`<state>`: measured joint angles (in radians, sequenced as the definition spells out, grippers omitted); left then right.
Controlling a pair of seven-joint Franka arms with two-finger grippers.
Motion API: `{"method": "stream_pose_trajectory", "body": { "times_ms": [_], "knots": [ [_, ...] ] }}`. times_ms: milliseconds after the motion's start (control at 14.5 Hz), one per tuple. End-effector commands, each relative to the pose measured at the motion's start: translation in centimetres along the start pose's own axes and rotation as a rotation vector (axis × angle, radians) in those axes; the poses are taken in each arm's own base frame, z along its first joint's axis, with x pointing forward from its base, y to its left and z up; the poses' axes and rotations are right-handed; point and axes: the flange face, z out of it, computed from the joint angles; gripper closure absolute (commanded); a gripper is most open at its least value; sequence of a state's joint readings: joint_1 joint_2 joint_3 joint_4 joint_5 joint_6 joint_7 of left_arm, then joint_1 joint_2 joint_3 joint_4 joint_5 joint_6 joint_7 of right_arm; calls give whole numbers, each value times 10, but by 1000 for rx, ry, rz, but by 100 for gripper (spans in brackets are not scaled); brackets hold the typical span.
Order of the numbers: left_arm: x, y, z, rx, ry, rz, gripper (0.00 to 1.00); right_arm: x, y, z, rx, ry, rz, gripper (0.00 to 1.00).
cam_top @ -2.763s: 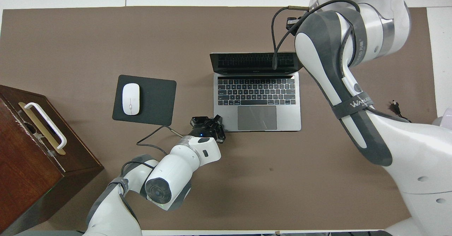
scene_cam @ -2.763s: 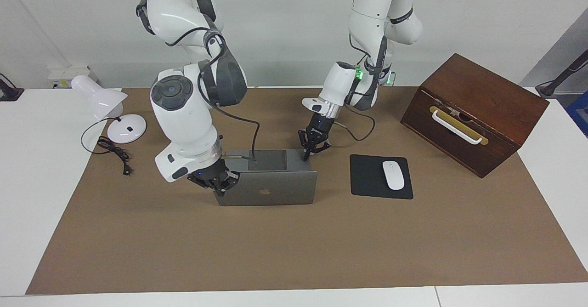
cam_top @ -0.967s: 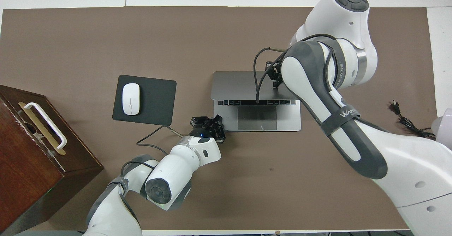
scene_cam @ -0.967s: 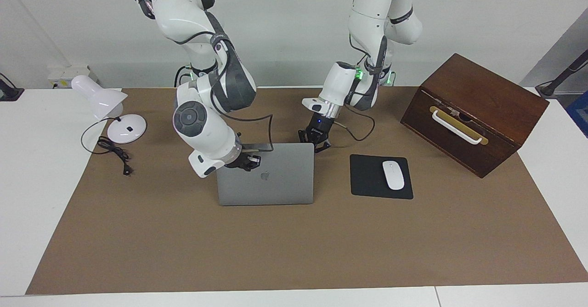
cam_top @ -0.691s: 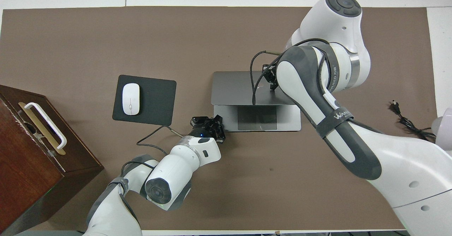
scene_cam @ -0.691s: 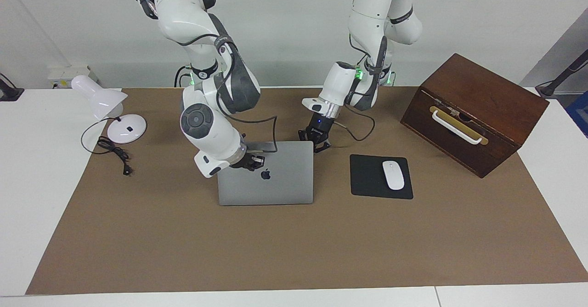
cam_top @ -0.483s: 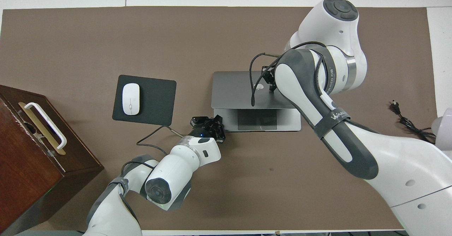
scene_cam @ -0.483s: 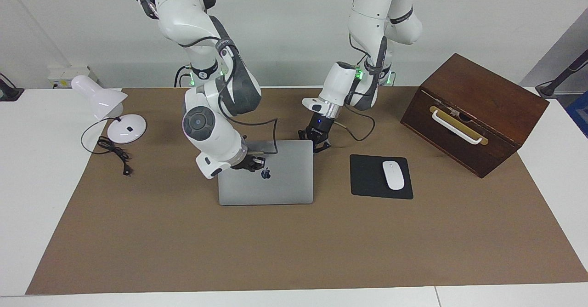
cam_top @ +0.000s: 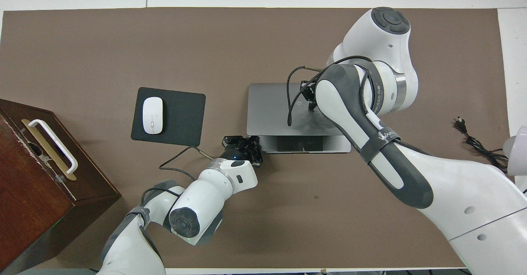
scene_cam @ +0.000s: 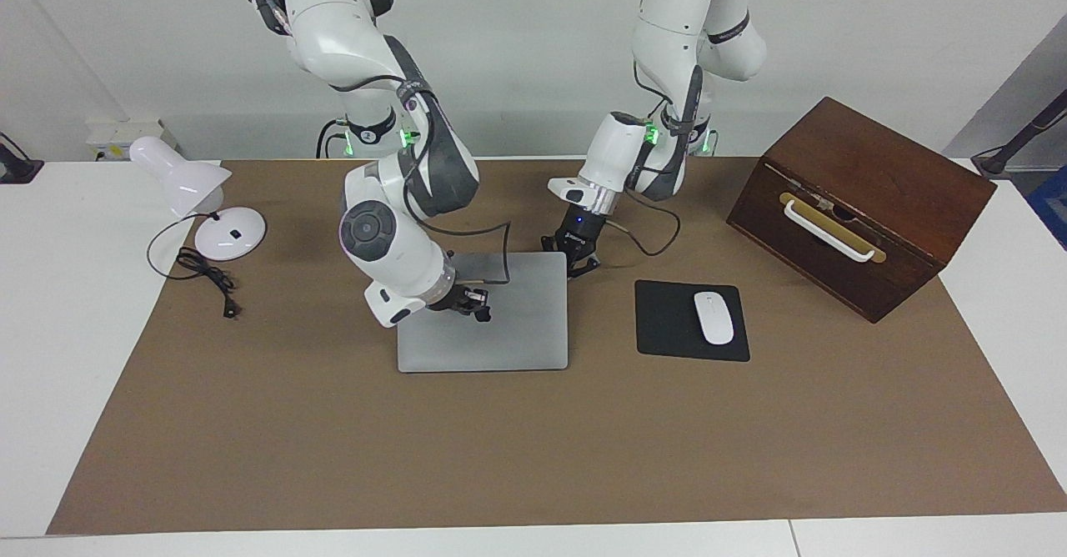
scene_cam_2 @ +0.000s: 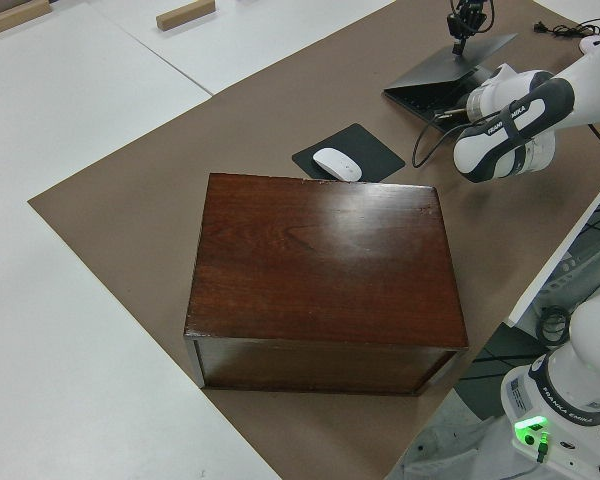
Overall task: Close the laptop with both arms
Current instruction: 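Push the laptop screen down toward the keyboard with the right gripper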
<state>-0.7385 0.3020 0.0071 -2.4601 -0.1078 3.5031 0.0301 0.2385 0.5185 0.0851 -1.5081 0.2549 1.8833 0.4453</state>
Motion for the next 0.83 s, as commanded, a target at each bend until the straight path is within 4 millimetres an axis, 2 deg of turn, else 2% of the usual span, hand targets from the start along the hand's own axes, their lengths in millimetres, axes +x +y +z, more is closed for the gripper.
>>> {"method": "stream_pose_trajectory", "body": {
  "times_ms": [0,207,760],
  "knots": [
    [-42,-6,19,8,-98,22,100,-5,0,7,20,-4,22,100],
    [-42,-6,19,8,-98,22,100,-4,6,21,19,3,30,100],
    [-42,-7,19,9,-98,21,100,-4,4,23,21,6,35,100]
  ]
}}
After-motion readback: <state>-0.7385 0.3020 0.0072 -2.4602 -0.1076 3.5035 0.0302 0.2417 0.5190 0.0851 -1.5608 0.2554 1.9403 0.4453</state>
